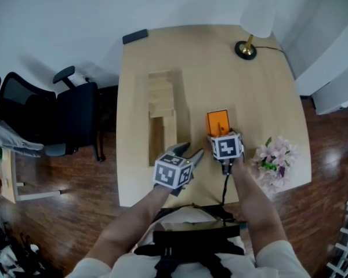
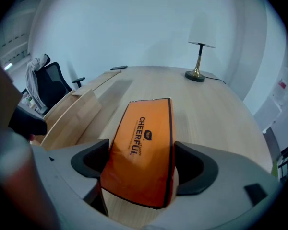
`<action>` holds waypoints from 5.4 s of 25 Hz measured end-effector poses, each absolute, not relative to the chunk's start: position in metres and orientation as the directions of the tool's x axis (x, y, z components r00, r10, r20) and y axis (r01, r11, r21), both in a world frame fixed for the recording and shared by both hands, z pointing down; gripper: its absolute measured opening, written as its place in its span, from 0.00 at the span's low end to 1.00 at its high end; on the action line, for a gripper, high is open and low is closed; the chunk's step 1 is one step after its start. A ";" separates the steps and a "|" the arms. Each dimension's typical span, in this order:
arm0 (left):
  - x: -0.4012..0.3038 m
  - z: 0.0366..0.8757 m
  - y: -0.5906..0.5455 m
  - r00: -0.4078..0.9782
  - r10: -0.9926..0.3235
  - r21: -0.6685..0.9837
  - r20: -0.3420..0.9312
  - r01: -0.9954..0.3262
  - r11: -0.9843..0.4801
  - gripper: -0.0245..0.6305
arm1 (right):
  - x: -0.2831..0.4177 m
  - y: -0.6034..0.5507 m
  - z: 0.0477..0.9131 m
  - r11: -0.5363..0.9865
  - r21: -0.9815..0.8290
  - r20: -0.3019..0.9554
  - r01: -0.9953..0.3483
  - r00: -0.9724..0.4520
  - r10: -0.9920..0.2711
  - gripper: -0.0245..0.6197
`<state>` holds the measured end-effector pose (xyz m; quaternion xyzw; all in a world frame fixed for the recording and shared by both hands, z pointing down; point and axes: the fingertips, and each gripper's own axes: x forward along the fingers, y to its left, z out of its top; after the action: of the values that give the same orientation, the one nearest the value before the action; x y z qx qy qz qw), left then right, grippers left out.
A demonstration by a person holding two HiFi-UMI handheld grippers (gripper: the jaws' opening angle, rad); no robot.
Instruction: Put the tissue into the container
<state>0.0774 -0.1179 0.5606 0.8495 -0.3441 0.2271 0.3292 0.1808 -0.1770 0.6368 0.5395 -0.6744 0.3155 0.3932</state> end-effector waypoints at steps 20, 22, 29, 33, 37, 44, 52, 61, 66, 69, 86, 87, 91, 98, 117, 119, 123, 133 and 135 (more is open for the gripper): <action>0.045 0.496 -0.114 0.666 -0.569 0.423 0.482 -0.746 -0.515 0.37 | 0.164 -0.179 0.566 0.241 -0.045 0.777 -0.969 -0.186 -0.602 0.55; 0.034 0.481 -0.116 0.652 -0.601 0.405 0.463 -0.759 -0.511 0.37 | 0.157 -0.178 0.551 0.243 -0.060 0.769 -0.968 -0.200 -0.607 0.55; -0.012 0.431 -0.115 0.592 -0.700 0.342 0.400 -0.805 -0.485 0.37 | 0.129 -0.173 0.500 0.270 -0.095 0.722 -0.958 -0.253 -0.644 0.56; -0.039 0.419 -0.108 0.566 -0.729 0.318 0.384 -0.823 -0.471 0.37 | 0.106 -0.172 0.479 0.291 -0.080 0.692 -0.954 -0.263 -0.672 0.55; -0.066 0.419 -0.101 0.538 -0.748 0.305 0.388 -0.841 -0.446 0.37 | 0.068 -0.168 0.466 0.332 -0.093 0.668 -0.939 -0.306 -0.678 0.56; -0.105 0.439 -0.093 0.529 -0.747 0.301 0.404 -0.847 -0.438 0.37 | -0.005 -0.160 0.484 0.368 -0.137 0.682 -0.920 -0.357 -0.638 0.55; -0.112 0.469 -0.100 0.574 -0.696 0.320 0.431 -0.818 -0.477 0.37 | -0.038 -0.155 0.537 0.281 -0.183 0.751 -0.942 -0.319 -0.579 0.55; -0.118 0.498 -0.107 0.584 -0.660 0.349 0.473 -0.812 -0.468 0.37 | -0.049 -0.155 0.558 0.237 -0.158 0.772 -0.959 -0.269 -0.576 0.55; -0.123 0.504 -0.108 0.596 -0.642 0.369 0.483 -0.803 -0.468 0.37 | -0.051 -0.156 0.565 0.204 -0.161 0.780 -0.966 -0.251 -0.573 0.55; -0.125 0.508 -0.109 0.598 -0.635 0.376 0.489 -0.801 -0.465 0.37 | -0.049 -0.149 0.583 0.177 -0.179 0.815 -0.968 -0.247 -0.524 0.55; -0.129 0.515 -0.095 0.615 -0.612 0.411 0.497 -0.788 -0.459 0.37 | -0.051 -0.152 0.607 0.189 -0.067 0.818 -0.980 -0.163 -0.552 0.60; -0.129 0.514 -0.095 0.616 -0.613 0.411 0.495 -0.787 -0.459 0.37 | -0.051 -0.153 0.607 0.188 -0.065 0.814 -0.980 -0.161 -0.558 0.60; -0.129 0.512 -0.093 0.616 -0.614 0.410 0.494 -0.788 -0.460 0.37 | -0.052 -0.151 0.607 0.191 -0.068 0.815 -0.979 -0.165 -0.556 0.60; -0.127 0.511 -0.090 0.613 -0.615 0.405 0.497 -0.790 -0.460 0.37 | -0.051 -0.154 0.601 0.224 -0.063 0.793 -0.973 -0.185 -0.580 0.64; -0.115 0.425 -0.081 0.607 -0.732 0.411 0.310 -0.779 -0.473 0.13 | -0.002 -0.129 0.470 0.380 -0.138 0.612 -0.914 -0.381 -0.693 0.44; -0.113 0.413 -0.076 0.606 -0.740 0.404 0.290 -0.779 -0.479 0.12 | 0.012 -0.125 0.452 0.379 -0.137 0.588 -0.915 -0.383 -0.712 0.38; -0.106 0.399 -0.061 0.600 -0.749 0.389 0.281 -0.785 -0.483 0.12 | 0.035 -0.111 0.421 0.384 -0.144 0.552 -0.912 -0.396 -0.734 0.23; -0.096 0.384 -0.013 0.562 -0.759 0.308 0.330 -0.824 -0.476 0.07 | 0.067 -0.056 0.368 0.437 -0.180 0.476 -0.881 -0.467 -0.745 0.05; -0.098 0.384 -0.005 0.553 -0.762 0.308 0.337 -0.830 -0.466 0.05 | 0.073 -0.047 0.361 0.441 -0.162 0.461 -0.883 -0.463 -0.757 0.04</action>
<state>-0.0979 -0.0054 0.3838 0.8527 -0.4666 0.0762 0.2222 0.0732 -0.0469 0.3606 0.4922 -0.8331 0.1931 0.1625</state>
